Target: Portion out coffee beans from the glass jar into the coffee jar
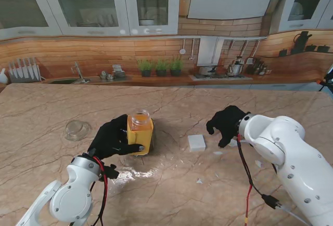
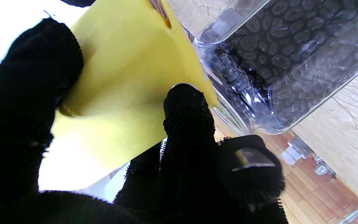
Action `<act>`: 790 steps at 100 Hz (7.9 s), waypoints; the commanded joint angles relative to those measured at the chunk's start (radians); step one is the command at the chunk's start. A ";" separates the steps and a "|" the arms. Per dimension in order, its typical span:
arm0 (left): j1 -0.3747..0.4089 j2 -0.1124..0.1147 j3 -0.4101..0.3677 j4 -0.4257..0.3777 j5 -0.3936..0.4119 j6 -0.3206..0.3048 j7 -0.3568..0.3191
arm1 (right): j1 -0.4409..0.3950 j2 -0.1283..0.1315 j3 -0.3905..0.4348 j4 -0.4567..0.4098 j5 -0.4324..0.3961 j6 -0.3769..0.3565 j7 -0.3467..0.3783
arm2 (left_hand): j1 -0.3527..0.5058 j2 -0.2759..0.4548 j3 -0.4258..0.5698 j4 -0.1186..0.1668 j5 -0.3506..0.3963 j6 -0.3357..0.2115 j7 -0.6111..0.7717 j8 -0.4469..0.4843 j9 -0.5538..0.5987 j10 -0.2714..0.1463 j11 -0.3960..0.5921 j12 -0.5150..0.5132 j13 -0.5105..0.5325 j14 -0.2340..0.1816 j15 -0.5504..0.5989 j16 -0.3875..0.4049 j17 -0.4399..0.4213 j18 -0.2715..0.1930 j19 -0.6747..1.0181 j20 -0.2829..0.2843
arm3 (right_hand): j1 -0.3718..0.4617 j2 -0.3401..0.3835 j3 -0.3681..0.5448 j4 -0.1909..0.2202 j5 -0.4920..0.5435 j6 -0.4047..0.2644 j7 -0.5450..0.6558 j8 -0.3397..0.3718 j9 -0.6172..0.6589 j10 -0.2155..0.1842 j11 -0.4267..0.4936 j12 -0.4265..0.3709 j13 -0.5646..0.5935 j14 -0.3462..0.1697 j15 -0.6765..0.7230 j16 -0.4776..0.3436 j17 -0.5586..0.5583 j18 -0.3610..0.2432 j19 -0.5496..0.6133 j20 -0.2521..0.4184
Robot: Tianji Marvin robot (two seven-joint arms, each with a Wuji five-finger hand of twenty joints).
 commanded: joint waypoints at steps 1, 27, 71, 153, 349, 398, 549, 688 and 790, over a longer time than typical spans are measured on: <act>0.011 -0.002 0.005 -0.011 -0.001 -0.001 -0.002 | -0.032 0.021 0.017 -0.003 -0.010 -0.013 0.007 | 0.190 0.208 0.340 0.087 0.131 -0.152 0.162 0.057 0.143 -0.073 0.102 0.063 -0.001 0.043 -0.034 0.011 0.007 -0.048 0.052 -0.007 | 0.074 -0.047 -0.019 0.012 0.011 -0.007 0.023 -0.011 0.023 0.007 -0.004 -0.006 0.019 -0.022 -0.010 -0.014 0.008 -0.019 -0.009 -0.010; 0.017 0.000 0.010 -0.017 0.004 -0.002 -0.004 | -0.137 0.022 0.140 -0.008 -0.092 -0.059 -0.096 | 0.189 0.207 0.342 0.089 0.133 -0.151 0.163 0.057 0.144 -0.073 0.101 0.063 -0.002 0.043 -0.032 0.011 0.008 -0.049 0.055 -0.006 | -0.018 -0.192 0.415 -0.079 -0.024 -0.010 0.063 -0.049 -0.009 0.004 0.007 -0.002 0.006 -0.032 -0.013 -0.046 0.020 -0.034 -0.020 -0.035; 0.032 0.000 0.003 -0.016 0.006 -0.007 -0.004 | -0.168 0.019 0.199 0.062 -0.176 0.064 -0.176 | 0.189 0.207 0.342 0.091 0.132 -0.152 0.162 0.056 0.144 -0.074 0.101 0.065 -0.002 0.044 -0.031 0.010 0.008 -0.048 0.056 -0.007 | -0.117 -0.237 0.461 -0.131 -0.022 0.025 0.083 -0.056 -0.015 0.032 0.041 0.012 0.012 -0.013 0.031 -0.024 0.030 -0.030 0.002 -0.028; 0.038 0.003 -0.007 -0.036 -0.001 -0.020 -0.017 | -0.026 0.026 0.059 0.268 -0.108 0.189 -0.165 | 0.187 0.213 0.338 0.099 0.126 -0.157 0.165 0.060 0.138 -0.081 0.102 0.068 -0.003 0.039 -0.037 0.008 0.007 -0.048 0.056 -0.008 | -0.117 -0.246 0.482 -0.147 -0.037 0.031 0.090 -0.059 -0.040 0.033 0.057 0.017 -0.007 -0.017 0.035 -0.022 0.018 -0.035 0.003 -0.024; 0.038 0.002 -0.029 -0.034 0.005 -0.042 -0.010 | -0.010 0.028 -0.072 0.407 -0.023 0.273 -0.271 | 0.183 0.211 0.340 0.103 0.129 -0.162 0.163 0.058 0.143 -0.081 0.101 0.068 -0.002 0.044 -0.036 0.011 0.007 -0.049 0.056 -0.008 | 0.039 -0.336 0.466 -0.347 0.296 -0.203 0.323 -0.150 0.427 -0.035 0.034 -0.024 0.199 -0.013 0.136 -0.060 0.003 0.143 0.088 0.018; 0.040 0.001 -0.037 -0.037 0.004 -0.049 -0.006 | -0.056 0.030 -0.033 0.380 -0.044 0.232 -0.278 | 0.182 0.213 0.339 0.103 0.128 -0.164 0.163 0.058 0.141 -0.082 0.099 0.069 -0.002 0.044 -0.038 0.010 0.008 -0.050 0.057 -0.008 | 0.112 -0.345 0.507 -0.354 0.438 -0.177 0.515 -0.328 0.677 0.017 0.010 -0.124 0.372 0.023 0.229 -0.133 0.195 0.052 0.146 -0.014; 0.037 0.002 -0.050 -0.052 -0.001 -0.052 -0.013 | -0.149 0.026 0.099 0.200 -0.012 0.109 -0.096 | 0.183 0.213 0.342 0.106 0.127 -0.165 0.163 0.059 0.138 -0.082 0.098 0.070 -0.003 0.053 -0.049 0.010 0.007 -0.042 0.052 -0.010 | 0.100 -0.160 0.480 -0.309 0.402 -0.078 0.464 -0.262 0.647 0.066 -0.015 -0.129 0.354 0.075 0.218 -0.099 0.238 0.140 0.181 -0.062; 0.039 0.000 -0.050 -0.048 0.011 -0.048 0.001 | -0.168 0.018 0.089 0.168 0.190 0.272 0.038 | 0.177 0.215 0.343 0.115 0.124 -0.170 0.166 0.061 0.139 -0.084 0.103 0.070 -0.003 0.055 -0.046 0.013 0.007 -0.038 0.055 -0.011 | -0.145 0.173 0.274 -0.201 0.104 -0.022 0.329 0.086 0.327 0.029 0.483 0.424 0.390 -0.119 1.348 0.659 0.701 -0.178 1.112 0.638; 0.039 -0.001 -0.053 -0.047 0.013 -0.049 0.005 | -0.192 0.015 0.134 0.165 0.145 0.154 -0.065 | 0.174 0.215 0.344 0.117 0.123 -0.170 0.165 0.061 0.139 -0.085 0.104 0.068 -0.002 0.061 -0.050 0.014 0.007 -0.033 0.057 -0.012 | 0.123 -0.207 0.427 -0.309 0.406 -0.143 0.443 -0.449 0.674 0.059 0.046 -0.119 0.392 0.027 0.565 0.055 0.567 0.161 0.557 0.076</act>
